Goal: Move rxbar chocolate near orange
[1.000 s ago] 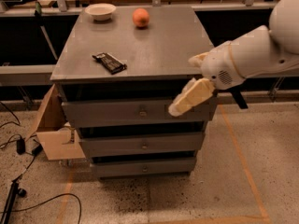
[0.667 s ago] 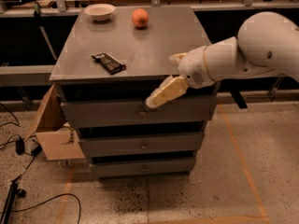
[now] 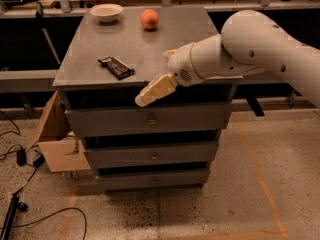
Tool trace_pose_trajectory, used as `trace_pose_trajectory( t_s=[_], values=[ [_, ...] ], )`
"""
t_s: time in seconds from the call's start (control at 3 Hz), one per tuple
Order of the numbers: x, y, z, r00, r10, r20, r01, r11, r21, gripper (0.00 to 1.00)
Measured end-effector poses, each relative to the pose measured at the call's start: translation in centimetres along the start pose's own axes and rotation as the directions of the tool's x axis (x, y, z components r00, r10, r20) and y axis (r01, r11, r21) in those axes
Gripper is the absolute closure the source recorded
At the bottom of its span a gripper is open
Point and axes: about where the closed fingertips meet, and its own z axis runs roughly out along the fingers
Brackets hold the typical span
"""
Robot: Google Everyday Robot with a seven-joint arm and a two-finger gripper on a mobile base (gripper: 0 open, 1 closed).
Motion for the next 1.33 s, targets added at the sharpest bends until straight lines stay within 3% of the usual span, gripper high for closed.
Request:
trace_pose_trajectory(
  t_s=[0.33, 0.67, 1.0, 1.33],
  values=[
    [-1.5, -0.7, 1.4, 0.997, 0.009, 0.081, -0.009, 0.9999, 0.007, 0.0],
    [-4.7, -3.0, 4.0, 0.974, 0.041, 0.222, -0.051, 0.9978, 0.041, 0.0],
    [-6.7, -4.8, 6.4, 0.954, 0.085, 0.287, -0.111, 0.9907, 0.078, 0.0],
    [-6.7, -5.8, 9.8, 0.95, 0.136, 0.282, -0.17, 0.9803, 0.101, 0.0]
  ],
)
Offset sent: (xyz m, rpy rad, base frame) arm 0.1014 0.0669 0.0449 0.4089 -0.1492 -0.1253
